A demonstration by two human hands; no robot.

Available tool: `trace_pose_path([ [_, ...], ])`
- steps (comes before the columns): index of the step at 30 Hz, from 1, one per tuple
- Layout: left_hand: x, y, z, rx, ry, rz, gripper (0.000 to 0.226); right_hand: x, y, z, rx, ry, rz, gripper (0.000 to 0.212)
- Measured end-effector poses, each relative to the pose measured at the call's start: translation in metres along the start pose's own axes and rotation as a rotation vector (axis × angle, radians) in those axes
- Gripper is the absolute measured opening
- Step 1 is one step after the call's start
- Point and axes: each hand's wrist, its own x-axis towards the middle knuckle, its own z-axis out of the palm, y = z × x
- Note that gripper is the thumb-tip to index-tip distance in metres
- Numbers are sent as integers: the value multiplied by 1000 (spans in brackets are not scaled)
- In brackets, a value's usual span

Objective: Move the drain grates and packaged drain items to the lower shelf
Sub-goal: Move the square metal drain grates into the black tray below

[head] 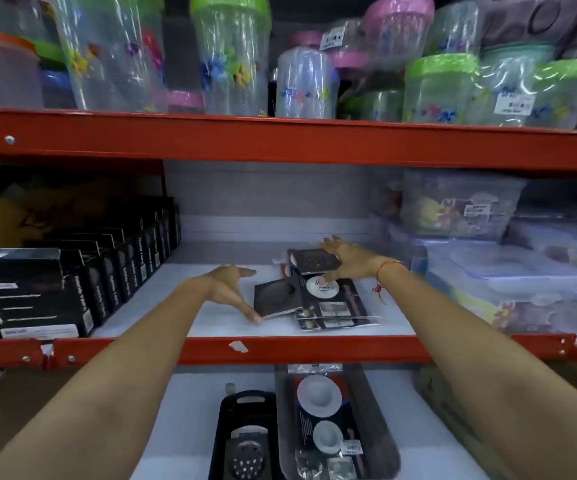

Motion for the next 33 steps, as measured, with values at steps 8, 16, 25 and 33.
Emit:
trace_pose_path([
  [8, 32, -11, 12, -78, -33, 44, 121, 45, 22, -23, 70, -173, 98, 105],
  [16, 37, -28, 15, -246, -12, 84, 97, 65, 16, -27, -86, -341, 167, 115],
  [25, 19, -75, 3, -416, 13, 54, 106, 69, 4, -29, 9, -233, 148, 126],
  [33, 8, -91, 18, -524, 56, 67, 127, 82, -83, 21, 116, -264, -107, 92],
])
